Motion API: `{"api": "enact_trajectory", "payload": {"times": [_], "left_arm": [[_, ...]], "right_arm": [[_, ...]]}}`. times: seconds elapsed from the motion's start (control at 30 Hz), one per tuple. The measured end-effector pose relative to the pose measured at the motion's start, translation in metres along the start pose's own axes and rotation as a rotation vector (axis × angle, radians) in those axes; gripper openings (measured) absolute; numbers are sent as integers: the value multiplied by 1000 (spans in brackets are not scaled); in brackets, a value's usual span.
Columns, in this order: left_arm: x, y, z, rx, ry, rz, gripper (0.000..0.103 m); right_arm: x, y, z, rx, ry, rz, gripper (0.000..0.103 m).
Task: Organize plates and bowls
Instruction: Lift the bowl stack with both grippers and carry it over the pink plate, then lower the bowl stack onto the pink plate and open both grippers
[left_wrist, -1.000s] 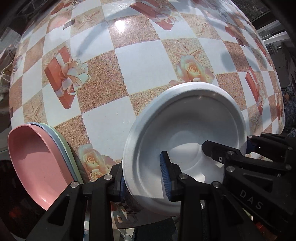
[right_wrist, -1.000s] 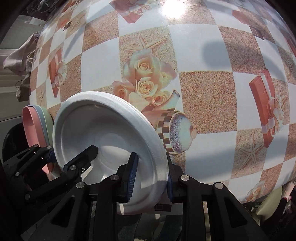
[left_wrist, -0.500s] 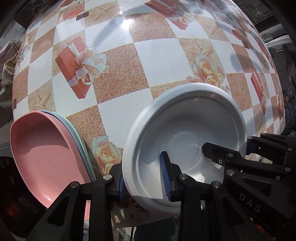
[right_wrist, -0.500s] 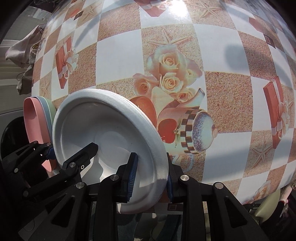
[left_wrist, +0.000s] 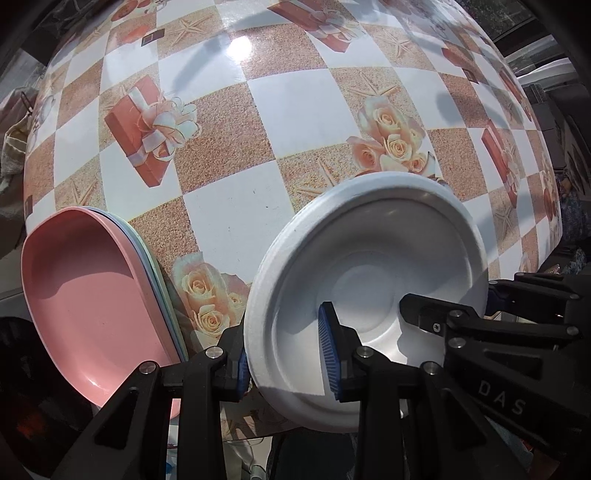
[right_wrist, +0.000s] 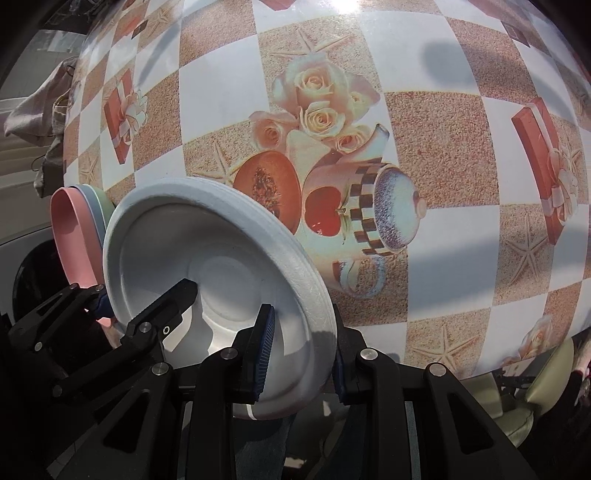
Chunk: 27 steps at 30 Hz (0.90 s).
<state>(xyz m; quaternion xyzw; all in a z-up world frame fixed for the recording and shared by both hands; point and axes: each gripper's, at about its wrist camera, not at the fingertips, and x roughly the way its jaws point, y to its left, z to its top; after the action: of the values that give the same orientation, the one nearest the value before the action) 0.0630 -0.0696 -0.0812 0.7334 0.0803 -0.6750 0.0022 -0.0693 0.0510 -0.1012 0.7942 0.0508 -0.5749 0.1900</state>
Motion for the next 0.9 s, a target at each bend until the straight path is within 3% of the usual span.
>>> {"api": "enact_trajectory", "payload": {"times": [0.5, 0.9], "left_arm": [[-77, 64, -10, -158, -176, -13, 35], [-83, 143, -49, -309, -171, 32, 35]], "right_arm": [[-43, 63, 23, -166, -89, -20, 31], [-22, 172, 23, -338, -55, -30, 31]]}}
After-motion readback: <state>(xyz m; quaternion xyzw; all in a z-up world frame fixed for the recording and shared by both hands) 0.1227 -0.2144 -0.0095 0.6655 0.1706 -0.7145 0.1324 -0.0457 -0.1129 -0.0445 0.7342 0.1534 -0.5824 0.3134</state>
